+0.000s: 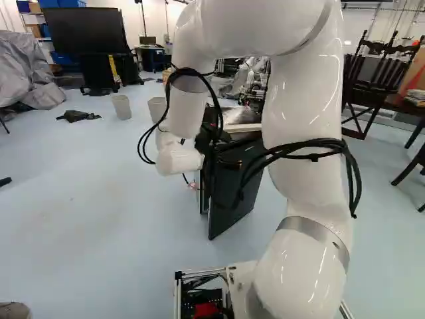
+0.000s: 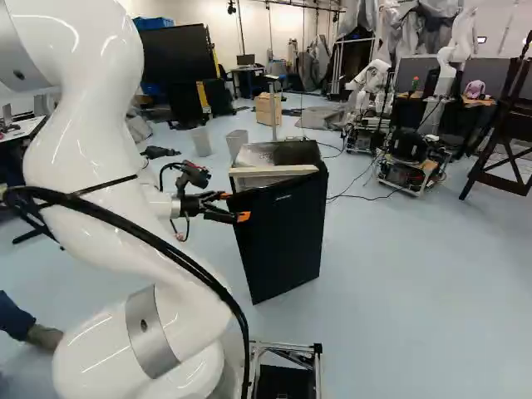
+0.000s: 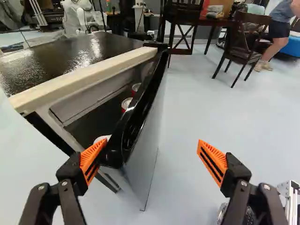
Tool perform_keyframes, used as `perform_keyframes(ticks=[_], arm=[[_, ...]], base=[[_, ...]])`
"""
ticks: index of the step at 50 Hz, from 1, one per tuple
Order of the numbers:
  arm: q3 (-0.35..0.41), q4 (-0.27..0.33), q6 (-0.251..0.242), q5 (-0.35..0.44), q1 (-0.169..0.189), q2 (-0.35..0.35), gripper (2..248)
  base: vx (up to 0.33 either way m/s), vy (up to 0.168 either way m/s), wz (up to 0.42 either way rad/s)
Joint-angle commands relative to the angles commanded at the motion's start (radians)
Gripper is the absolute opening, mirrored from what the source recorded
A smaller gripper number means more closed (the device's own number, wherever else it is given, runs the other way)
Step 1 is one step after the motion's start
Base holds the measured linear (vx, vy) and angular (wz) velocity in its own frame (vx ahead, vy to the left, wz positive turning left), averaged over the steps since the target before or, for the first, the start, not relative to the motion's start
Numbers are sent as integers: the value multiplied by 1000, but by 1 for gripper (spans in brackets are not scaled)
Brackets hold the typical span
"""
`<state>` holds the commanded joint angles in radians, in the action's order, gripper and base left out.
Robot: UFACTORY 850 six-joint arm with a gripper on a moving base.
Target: Grab a drink from the fridge
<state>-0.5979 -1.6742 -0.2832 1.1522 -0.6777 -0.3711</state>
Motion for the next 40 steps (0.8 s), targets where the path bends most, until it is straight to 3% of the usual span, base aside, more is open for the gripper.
perform_keyframes(ticks=[40], arm=[[101, -70, 0, 0, 30, 59, 247]], base=[[0, 0, 0]])
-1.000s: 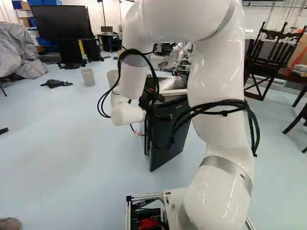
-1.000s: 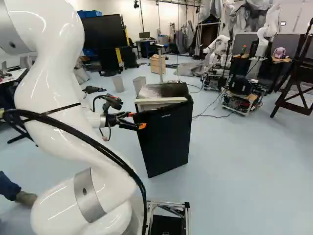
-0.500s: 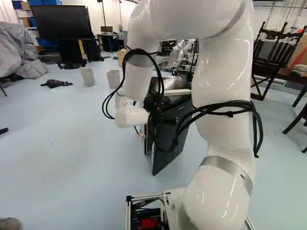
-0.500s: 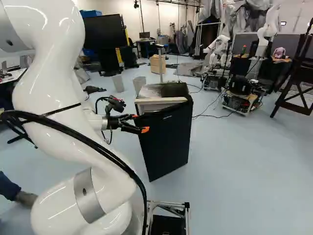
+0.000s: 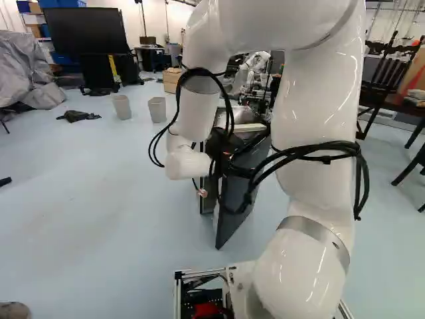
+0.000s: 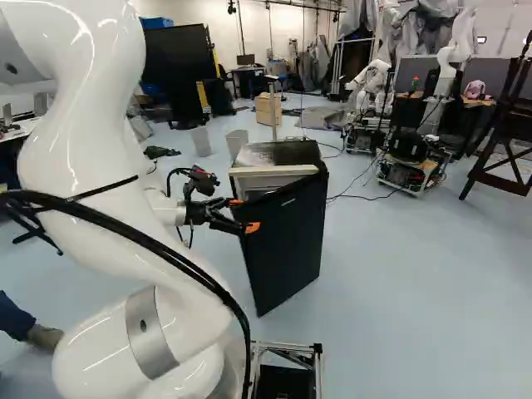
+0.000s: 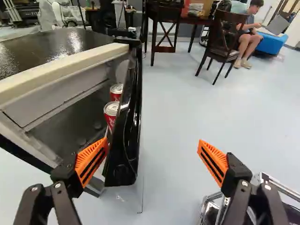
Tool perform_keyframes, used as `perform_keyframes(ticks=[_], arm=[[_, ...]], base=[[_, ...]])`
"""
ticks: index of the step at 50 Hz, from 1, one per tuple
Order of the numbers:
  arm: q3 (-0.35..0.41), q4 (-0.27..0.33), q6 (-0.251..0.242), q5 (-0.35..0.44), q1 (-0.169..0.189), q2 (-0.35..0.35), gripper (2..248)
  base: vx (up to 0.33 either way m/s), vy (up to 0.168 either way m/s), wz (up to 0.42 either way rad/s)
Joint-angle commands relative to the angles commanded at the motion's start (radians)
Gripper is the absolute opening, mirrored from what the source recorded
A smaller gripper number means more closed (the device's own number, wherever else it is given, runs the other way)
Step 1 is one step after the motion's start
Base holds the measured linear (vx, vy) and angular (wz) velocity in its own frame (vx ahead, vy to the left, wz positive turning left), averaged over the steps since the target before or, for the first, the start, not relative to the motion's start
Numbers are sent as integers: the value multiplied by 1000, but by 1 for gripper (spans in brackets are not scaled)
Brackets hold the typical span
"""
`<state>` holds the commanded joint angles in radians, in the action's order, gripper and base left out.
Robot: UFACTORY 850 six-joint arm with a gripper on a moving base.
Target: Grab a drink from the fridge
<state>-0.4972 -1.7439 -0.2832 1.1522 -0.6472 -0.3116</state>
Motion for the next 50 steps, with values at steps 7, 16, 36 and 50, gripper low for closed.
perform_keyframes(ticks=[7, 16, 36, 50], arm=[[16, -15, 0, 0, 7, 10, 247], [37, -35, 0, 0, 17, 21, 247], [82, -84, 0, 5, 44, 46, 247], [110, -130, 0, 22, 68, 61, 247]], base=[[0, 0, 0], [0, 0, 0], [0, 0, 0], [0, 0, 0]])
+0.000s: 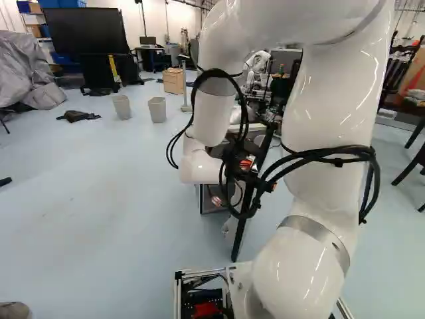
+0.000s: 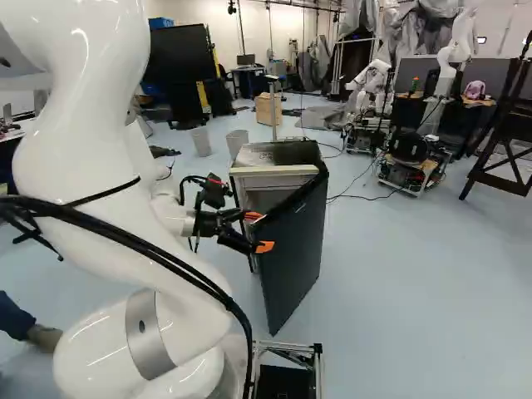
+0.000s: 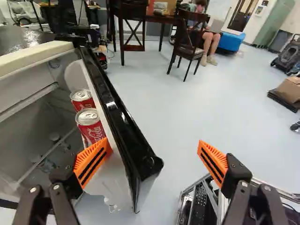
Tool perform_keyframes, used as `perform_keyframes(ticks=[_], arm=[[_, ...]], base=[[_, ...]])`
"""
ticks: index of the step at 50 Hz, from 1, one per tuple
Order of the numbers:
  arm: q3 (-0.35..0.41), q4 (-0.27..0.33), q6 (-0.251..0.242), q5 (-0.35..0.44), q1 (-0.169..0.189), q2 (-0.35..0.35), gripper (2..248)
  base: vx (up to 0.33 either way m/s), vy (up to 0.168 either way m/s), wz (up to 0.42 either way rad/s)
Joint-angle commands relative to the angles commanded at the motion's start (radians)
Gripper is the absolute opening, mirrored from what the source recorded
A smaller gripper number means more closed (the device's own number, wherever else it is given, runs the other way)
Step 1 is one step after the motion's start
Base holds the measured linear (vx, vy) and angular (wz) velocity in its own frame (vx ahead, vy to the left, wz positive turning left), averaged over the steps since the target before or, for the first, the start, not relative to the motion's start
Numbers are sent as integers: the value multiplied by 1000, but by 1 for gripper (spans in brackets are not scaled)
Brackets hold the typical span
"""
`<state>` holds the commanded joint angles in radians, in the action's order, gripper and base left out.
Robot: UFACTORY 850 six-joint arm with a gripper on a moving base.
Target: Grab a drink from the fridge
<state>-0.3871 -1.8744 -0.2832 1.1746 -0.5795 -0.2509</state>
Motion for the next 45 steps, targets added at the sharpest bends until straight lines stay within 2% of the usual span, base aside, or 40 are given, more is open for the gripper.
perform_keyframes(ticks=[20, 45], arm=[[20, -30, 0, 8, 60, 10, 247], [-17, -60, 0, 67, 188, -7, 247]], base=[[0, 0, 0], [0, 0, 0]])
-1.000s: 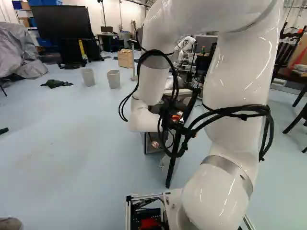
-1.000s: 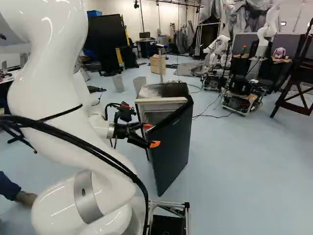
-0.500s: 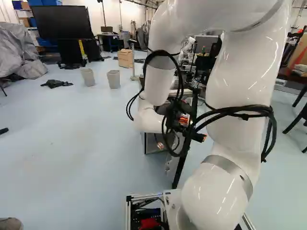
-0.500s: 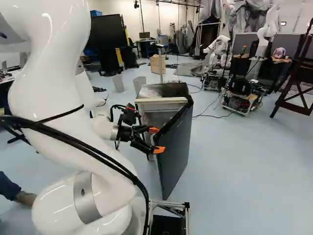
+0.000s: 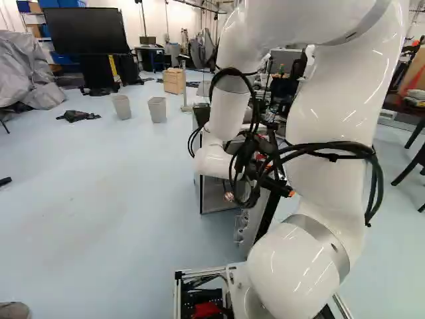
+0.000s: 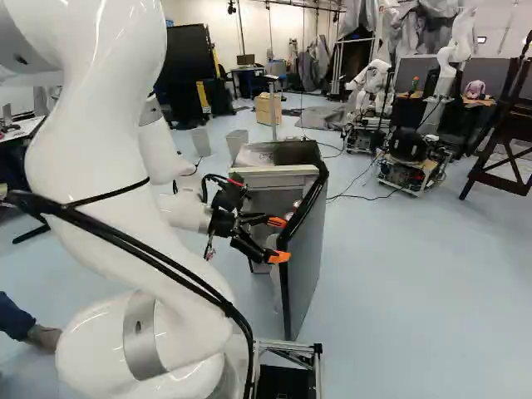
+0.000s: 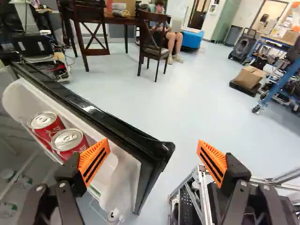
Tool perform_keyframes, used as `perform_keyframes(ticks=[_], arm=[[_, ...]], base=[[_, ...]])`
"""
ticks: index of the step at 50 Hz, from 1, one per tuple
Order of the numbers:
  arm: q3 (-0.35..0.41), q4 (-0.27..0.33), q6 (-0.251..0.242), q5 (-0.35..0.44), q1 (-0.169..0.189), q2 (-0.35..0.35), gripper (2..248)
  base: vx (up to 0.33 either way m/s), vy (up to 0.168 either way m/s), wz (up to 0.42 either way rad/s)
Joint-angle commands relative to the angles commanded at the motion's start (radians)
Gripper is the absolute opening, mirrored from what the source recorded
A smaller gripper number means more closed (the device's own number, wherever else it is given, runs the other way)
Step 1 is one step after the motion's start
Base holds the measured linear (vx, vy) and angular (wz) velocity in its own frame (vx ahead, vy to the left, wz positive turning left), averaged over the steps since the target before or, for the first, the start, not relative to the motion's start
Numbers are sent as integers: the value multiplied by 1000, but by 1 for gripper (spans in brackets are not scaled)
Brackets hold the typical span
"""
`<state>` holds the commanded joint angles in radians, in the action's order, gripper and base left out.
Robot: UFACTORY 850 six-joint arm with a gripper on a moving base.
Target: Grab a drink from the fridge
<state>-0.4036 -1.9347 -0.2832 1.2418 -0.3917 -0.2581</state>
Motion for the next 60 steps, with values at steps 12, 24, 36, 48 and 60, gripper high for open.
perform_keyframes(ticks=[12, 24, 36, 48, 60], arm=[[-27, -14, 0, 30, 68, -12, 247], [-59, -26, 0, 55, 139, -27, 247], [-94, -27, 0, 57, 210, -43, 247], [-130, -27, 0, 57, 279, -60, 247], [-175, -27, 0, 57, 353, -81, 247]], base=[[0, 0, 0], [0, 0, 0], [0, 0, 0], [0, 0, 0], [0, 0, 0]])
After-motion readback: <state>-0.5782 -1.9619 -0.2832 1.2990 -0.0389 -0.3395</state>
